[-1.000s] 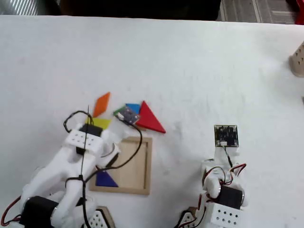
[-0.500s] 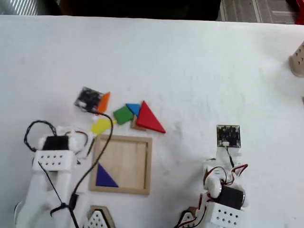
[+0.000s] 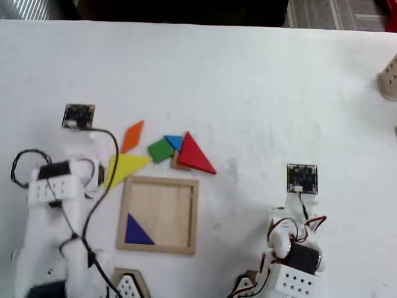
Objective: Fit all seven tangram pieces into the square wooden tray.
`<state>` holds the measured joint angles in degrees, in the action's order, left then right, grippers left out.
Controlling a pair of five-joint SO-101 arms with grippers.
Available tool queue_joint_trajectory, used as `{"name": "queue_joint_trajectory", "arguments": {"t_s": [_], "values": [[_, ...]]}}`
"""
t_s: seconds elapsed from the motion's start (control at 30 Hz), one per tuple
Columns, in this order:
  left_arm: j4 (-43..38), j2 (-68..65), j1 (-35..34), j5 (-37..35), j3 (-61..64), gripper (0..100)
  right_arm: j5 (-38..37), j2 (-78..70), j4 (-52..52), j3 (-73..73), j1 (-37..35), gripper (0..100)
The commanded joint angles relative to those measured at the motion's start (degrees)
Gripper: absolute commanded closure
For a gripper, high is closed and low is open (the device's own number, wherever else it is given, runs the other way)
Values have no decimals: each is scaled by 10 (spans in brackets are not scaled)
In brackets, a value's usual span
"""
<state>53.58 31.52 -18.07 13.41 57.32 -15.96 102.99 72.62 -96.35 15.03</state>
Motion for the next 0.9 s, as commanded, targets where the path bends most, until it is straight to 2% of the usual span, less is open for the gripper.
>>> {"name": "queue_joint_trajectory", "arguments": {"t_s": [0.0, 0.13, 0.3, 0.53, 0.73, 0.87], "values": [[-9, -178, -6, -84, -142, 796, -6, 3, -9, 4, 4, 981], [11, -271, 17, -118, -234, 827, -6, 3, -9, 4, 4, 981], [37, -291, 77, -128, -306, 849, -6, 2, -9, 4, 4, 981], [-18, -294, 143, -227, -330, 715, -6, 2, -8, 4, 4, 981], [-55, -347, 147, -258, -353, 692, -6, 2, -8, 4, 4, 981], [-42, -412, 130, -259, -412, 692, -6, 2, -8, 4, 4, 981]]}}
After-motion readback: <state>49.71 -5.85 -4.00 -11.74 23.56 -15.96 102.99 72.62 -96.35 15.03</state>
